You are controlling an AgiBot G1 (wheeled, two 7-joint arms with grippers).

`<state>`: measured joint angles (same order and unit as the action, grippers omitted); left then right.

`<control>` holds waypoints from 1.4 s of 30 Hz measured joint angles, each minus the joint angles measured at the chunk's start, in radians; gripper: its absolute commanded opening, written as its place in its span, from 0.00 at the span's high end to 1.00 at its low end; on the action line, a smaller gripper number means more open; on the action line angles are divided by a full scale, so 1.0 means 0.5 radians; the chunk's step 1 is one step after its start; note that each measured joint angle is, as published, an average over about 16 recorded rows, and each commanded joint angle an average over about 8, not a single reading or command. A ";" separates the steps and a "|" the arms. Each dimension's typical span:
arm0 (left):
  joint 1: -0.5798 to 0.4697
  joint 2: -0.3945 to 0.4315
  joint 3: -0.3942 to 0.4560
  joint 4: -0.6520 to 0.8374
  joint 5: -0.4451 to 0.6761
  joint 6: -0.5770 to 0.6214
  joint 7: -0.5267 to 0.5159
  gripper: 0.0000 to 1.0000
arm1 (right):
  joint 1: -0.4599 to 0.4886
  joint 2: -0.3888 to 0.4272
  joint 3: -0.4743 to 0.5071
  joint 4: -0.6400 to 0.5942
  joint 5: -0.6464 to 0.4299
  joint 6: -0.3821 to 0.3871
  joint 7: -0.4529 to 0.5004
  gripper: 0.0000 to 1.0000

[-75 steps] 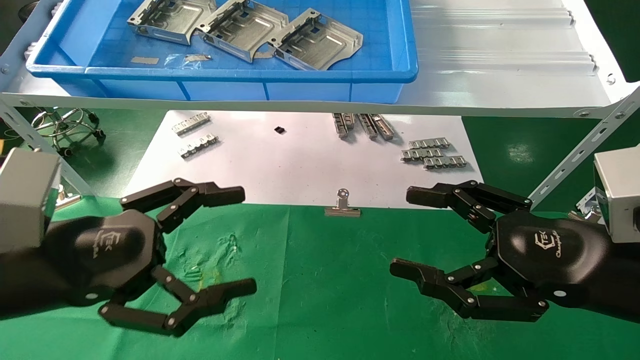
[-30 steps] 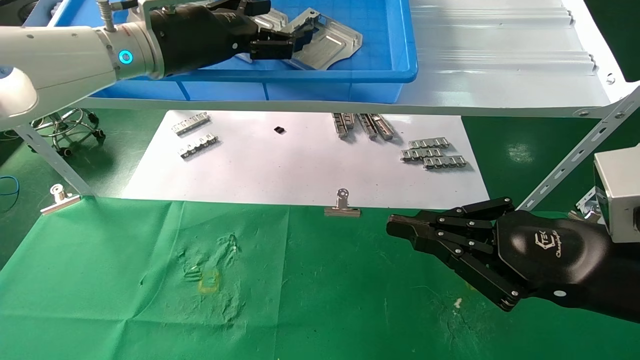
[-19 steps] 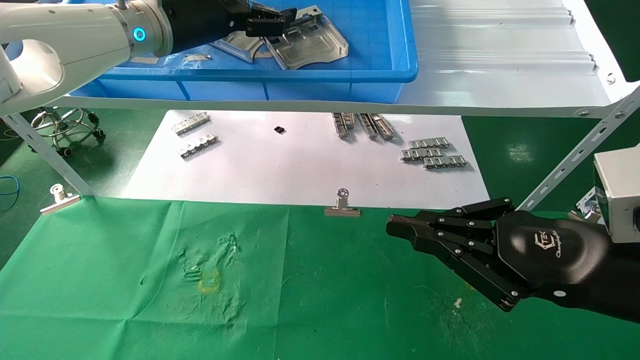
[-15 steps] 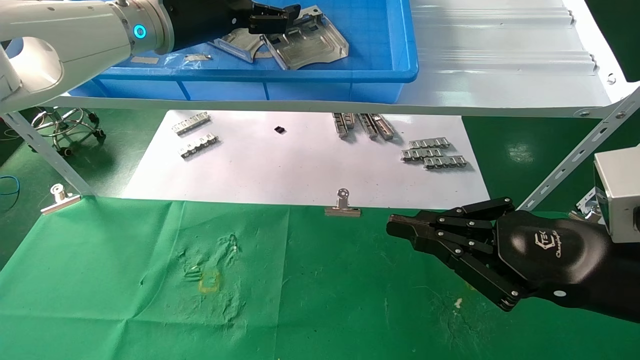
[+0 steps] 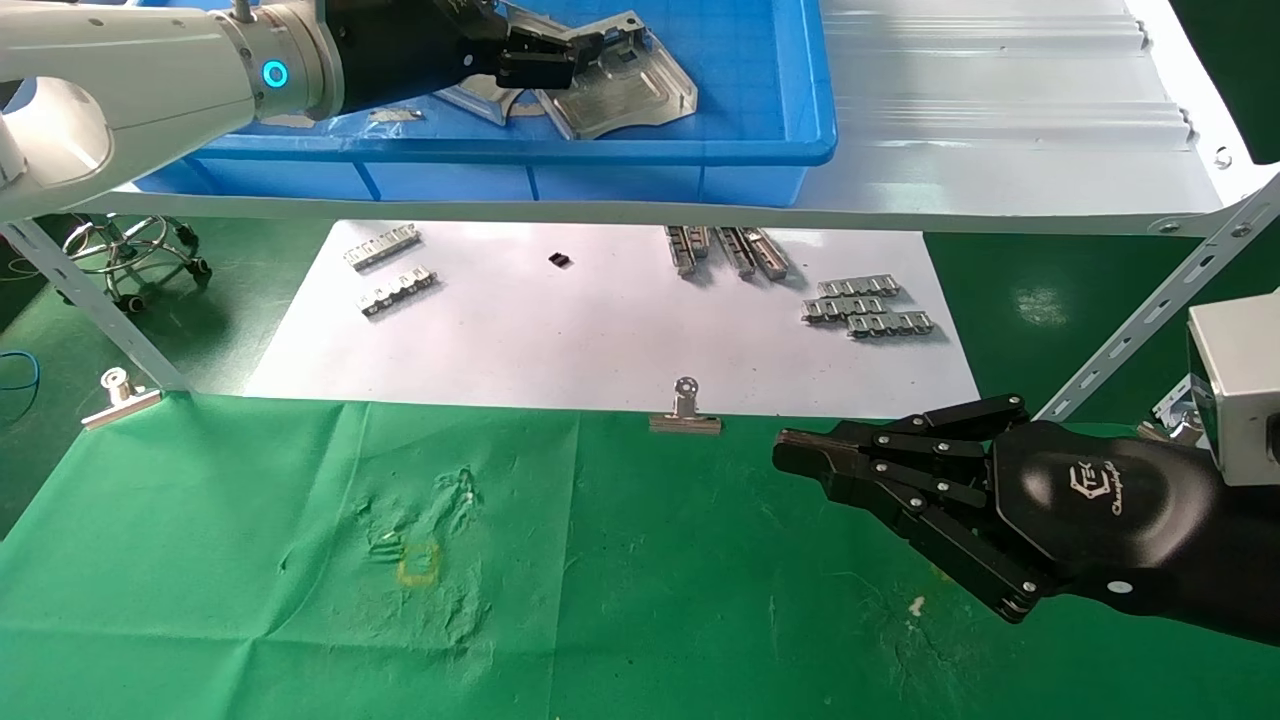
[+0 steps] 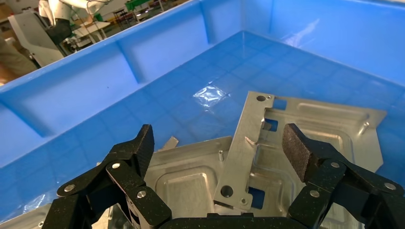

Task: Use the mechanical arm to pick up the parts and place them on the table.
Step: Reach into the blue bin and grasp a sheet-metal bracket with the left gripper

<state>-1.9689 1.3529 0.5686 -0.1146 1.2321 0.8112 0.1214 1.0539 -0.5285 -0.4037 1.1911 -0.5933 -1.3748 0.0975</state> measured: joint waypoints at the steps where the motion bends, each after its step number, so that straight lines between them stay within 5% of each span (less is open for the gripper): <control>1: 0.000 0.000 0.007 0.000 0.003 -0.001 0.004 0.00 | 0.000 0.000 0.000 0.000 0.000 0.000 0.000 1.00; 4: 0.002 0.002 0.024 -0.001 0.010 -0.009 0.013 0.02 | 0.000 0.000 0.000 0.000 0.000 0.000 0.000 1.00; 11: 0.018 0.008 0.058 -0.019 0.007 -0.044 0.023 0.87 | 0.000 0.000 0.000 0.000 0.000 0.000 0.000 1.00; 13: 0.024 0.009 0.066 -0.026 0.001 -0.055 0.021 1.00 | 0.000 0.000 0.000 0.000 0.000 0.000 0.000 1.00; 42: 0.042 0.007 0.197 -0.076 -0.103 -0.134 -0.001 1.00 | 0.000 0.000 0.000 0.000 0.000 0.000 0.000 1.00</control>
<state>-1.9481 1.3562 0.6669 -0.1528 1.1803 0.7440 0.1209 1.0539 -0.5285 -0.4037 1.1911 -0.5933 -1.3748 0.0975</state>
